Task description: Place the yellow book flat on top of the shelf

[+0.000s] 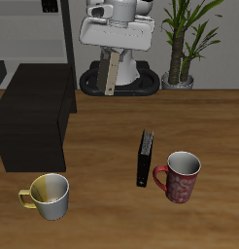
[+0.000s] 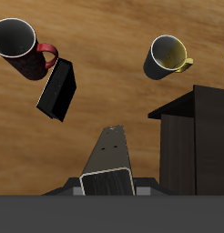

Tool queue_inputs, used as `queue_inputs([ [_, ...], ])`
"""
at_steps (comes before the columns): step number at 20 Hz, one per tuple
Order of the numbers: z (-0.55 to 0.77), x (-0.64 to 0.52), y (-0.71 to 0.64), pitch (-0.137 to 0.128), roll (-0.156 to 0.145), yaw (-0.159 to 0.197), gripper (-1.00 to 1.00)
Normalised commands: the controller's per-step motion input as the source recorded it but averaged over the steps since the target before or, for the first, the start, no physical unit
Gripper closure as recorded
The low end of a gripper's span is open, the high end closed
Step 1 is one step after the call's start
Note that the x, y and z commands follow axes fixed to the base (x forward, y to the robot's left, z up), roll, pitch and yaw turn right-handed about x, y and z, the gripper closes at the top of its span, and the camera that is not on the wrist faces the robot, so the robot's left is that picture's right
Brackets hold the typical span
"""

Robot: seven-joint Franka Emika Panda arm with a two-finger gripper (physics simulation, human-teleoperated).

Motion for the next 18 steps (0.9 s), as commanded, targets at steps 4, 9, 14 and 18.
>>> queue_inputs([
  [4,0.23,0.00,-0.50,-0.033,-0.079,0.043,1.00],
  [9,0.32,0.04,-0.61,-0.056,-0.104,0.051,1.00],
  [14,0.34,0.03,-0.65,-0.071,-0.115,0.035,1.00],
  [18,0.43,0.04,-0.66,-0.088,-0.138,0.001,1.00],
])
